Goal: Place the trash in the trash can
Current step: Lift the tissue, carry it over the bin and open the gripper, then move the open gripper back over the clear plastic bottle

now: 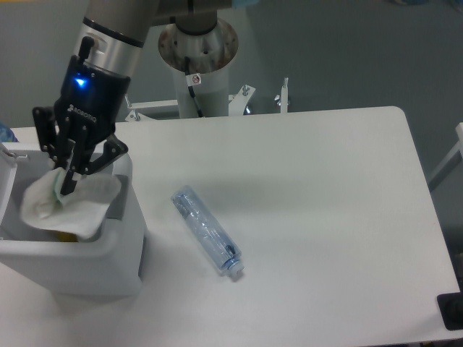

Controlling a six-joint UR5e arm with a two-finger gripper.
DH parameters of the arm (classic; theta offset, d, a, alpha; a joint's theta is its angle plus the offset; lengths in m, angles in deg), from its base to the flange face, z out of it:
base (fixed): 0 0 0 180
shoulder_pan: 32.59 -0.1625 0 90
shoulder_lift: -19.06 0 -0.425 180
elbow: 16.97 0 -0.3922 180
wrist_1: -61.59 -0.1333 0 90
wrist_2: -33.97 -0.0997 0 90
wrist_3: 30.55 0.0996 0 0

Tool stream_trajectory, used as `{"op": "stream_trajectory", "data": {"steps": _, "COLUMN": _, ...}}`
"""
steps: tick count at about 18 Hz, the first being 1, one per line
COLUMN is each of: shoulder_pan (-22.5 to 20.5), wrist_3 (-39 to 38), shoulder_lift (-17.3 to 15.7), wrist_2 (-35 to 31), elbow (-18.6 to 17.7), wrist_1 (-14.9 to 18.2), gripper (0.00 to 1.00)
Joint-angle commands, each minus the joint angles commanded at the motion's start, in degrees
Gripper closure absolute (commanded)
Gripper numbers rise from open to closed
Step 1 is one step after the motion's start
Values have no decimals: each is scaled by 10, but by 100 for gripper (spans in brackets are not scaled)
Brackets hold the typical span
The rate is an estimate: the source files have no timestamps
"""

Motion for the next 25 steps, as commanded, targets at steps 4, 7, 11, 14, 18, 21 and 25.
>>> {"op": "stream_trajectory", "data": {"steps": 4, "shoulder_pan": -1, "wrist_3": 0, "shoulder_lift": 4, "wrist_2": -1, "elbow": -2, "wrist_1": -4, "gripper": 2}}
{"op": "stream_trajectory", "data": {"steps": 7, "shoulder_pan": -10, "wrist_3": 1, "shoulder_lift": 18, "wrist_2": -1, "elbow": 3, "wrist_1": -5, "gripper": 2}}
{"op": "stream_trajectory", "data": {"steps": 11, "shoulder_pan": -70, "wrist_3": 0, "shoulder_lift": 26, "wrist_2": -1, "elbow": -4, "wrist_1": -5, "gripper": 0}}
{"op": "stream_trajectory", "data": {"steps": 14, "shoulder_pan": -115, "wrist_3": -4, "shoulder_lift": 39, "wrist_2": -2, "elbow": -6, "wrist_1": -4, "gripper": 0}}
{"op": "stream_trajectory", "data": {"steps": 18, "shoulder_pan": -148, "wrist_3": -18, "shoulder_lift": 65, "wrist_2": -8, "elbow": -11, "wrist_1": 0, "gripper": 0}}
{"op": "stream_trajectory", "data": {"steps": 21, "shoulder_pan": -156, "wrist_3": -22, "shoulder_lift": 75, "wrist_2": -10, "elbow": -33, "wrist_1": 0, "gripper": 0}}
{"op": "stream_trajectory", "data": {"steps": 25, "shoulder_pan": -163, "wrist_3": -25, "shoulder_lift": 92, "wrist_2": -11, "elbow": -44, "wrist_1": 1, "gripper": 0}}
